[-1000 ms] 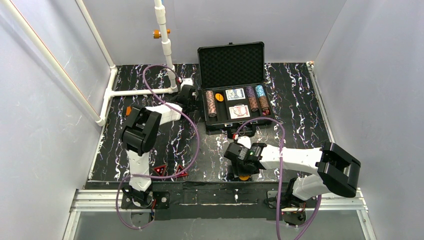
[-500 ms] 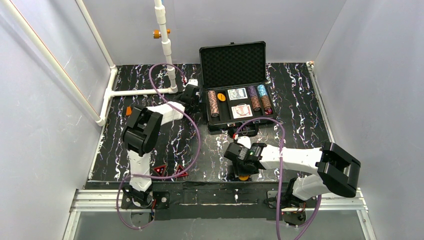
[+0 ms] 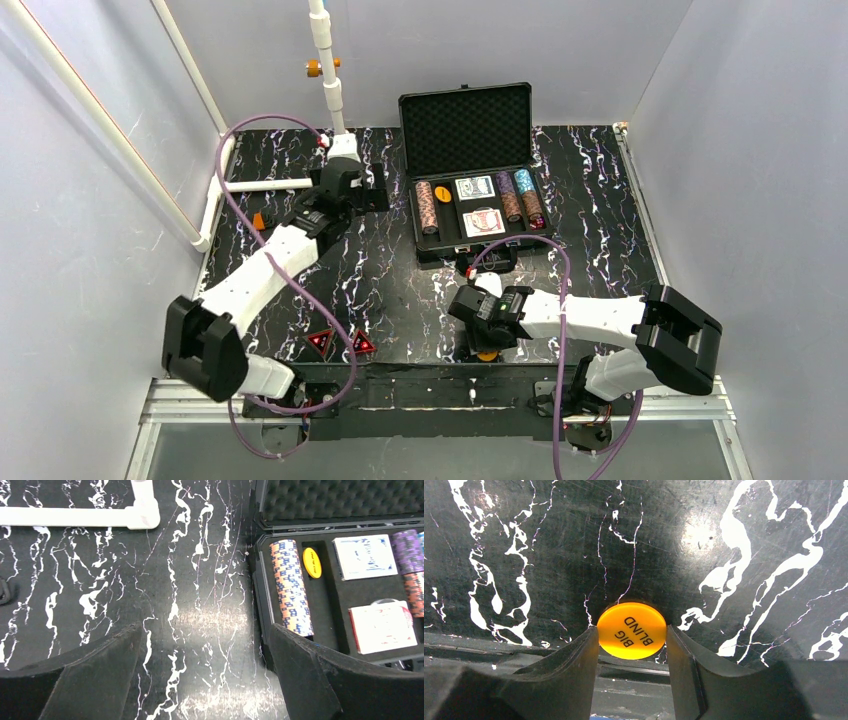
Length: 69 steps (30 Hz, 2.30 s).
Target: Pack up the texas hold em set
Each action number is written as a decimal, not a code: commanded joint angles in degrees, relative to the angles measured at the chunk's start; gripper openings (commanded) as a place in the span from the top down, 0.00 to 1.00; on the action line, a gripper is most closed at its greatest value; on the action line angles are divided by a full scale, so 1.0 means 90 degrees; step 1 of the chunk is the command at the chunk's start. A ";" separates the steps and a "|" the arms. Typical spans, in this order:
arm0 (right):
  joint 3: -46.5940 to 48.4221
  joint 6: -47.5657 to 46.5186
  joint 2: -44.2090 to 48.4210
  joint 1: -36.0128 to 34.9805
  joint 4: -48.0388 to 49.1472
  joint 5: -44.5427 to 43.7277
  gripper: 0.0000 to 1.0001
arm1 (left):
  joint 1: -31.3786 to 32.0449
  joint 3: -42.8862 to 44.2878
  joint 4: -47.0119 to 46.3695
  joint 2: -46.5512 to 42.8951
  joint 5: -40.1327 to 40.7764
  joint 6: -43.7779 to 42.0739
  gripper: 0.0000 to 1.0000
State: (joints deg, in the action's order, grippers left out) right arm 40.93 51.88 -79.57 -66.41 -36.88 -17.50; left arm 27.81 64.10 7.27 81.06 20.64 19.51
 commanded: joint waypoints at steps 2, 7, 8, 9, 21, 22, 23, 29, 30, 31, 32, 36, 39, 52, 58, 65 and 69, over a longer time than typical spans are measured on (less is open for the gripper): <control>-0.0398 0.0109 -0.0434 -0.0062 0.0202 0.0168 0.80 | -0.0033 -0.0085 0.1143 -0.0671 0.0063 0.0022 0.02; -0.0218 0.0059 -0.0446 -0.0070 0.0122 0.0128 0.85 | -0.0034 -0.0259 0.1345 -0.1197 -0.0141 -0.0101 0.02; -0.0163 0.0057 -0.0446 -0.0072 0.0103 0.0114 0.85 | -0.0034 -0.0281 0.1371 -0.1270 -0.0205 -0.0113 0.02; -0.0114 0.0048 -0.0446 -0.0072 0.0068 0.0102 0.85 | -0.0034 -0.0293 0.1417 -0.1330 -0.0276 -0.0126 0.02; 0.0460 -0.0050 -0.0260 -0.0082 -0.0376 -0.0117 0.85 | -0.0034 -0.0256 0.1800 -0.1677 -0.1274 -0.0209 0.02; 0.0508 -0.0068 -0.0244 -0.0082 -0.0408 -0.0147 0.85 | -0.0034 -0.0219 0.1876 -0.1658 -0.1375 -0.0206 0.02; 0.0549 -0.0075 -0.0228 -0.0082 -0.0430 -0.0175 0.85 | -0.0034 -0.0203 0.1931 -0.1664 -0.1447 -0.0190 0.02; 0.0738 -0.0210 -0.0104 -0.0082 -0.0436 -0.0332 0.85 | -0.0029 -0.0307 0.2306 -0.1933 -0.1623 0.0054 0.02; 0.0765 -0.0237 -0.0068 -0.0082 -0.0428 -0.0366 0.85 | -0.0028 -0.0332 0.2373 -0.1987 -0.1721 0.0096 0.02; 0.0794 -0.0271 -0.0042 -0.0082 -0.0410 -0.0377 0.85 | -0.0033 -0.0355 0.2439 -0.2038 -0.1765 0.0150 0.02; 0.0818 -0.0320 -0.0016 -0.0082 -0.0377 -0.0388 0.85 | -0.0034 -0.0375 0.2524 -0.2078 -0.1857 0.0206 0.02; 0.0934 -0.0488 0.0077 -0.0082 -0.0280 -0.0438 0.85 | -0.0034 -0.0387 0.2799 -0.2162 -0.2262 0.0307 0.02; 0.1042 -0.0610 0.0120 -0.0082 -0.0229 -0.0463 0.85 | -0.0032 -0.0389 0.2962 -0.2195 -0.2588 0.0313 0.02; 0.2109 -0.1053 -0.0244 -0.0065 -0.0518 -0.0720 0.85 | -0.0034 -0.0749 0.3976 -0.3249 -0.2382 0.0203 0.01; 0.2861 -0.1347 -0.0627 0.0043 -0.0544 -0.0694 0.85 | -0.0031 -0.1180 0.4336 -0.4008 -0.2431 0.0240 0.01; 0.3703 -0.1810 -0.1139 0.0482 -0.0533 -0.0648 0.85 | -0.0032 -0.1221 0.4777 -0.4773 -0.2082 0.0267 0.01; 0.4029 -0.2041 -0.1385 0.0802 -0.0431 -0.0509 0.85 | -0.0034 -0.1424 0.4652 -0.5165 -0.1925 0.0417 0.01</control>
State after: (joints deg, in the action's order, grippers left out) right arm 73.23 36.82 -90.50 -61.43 -41.01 -22.33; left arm 27.77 52.71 48.01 37.17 0.99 22.35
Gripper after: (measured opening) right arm 0.559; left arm 0.994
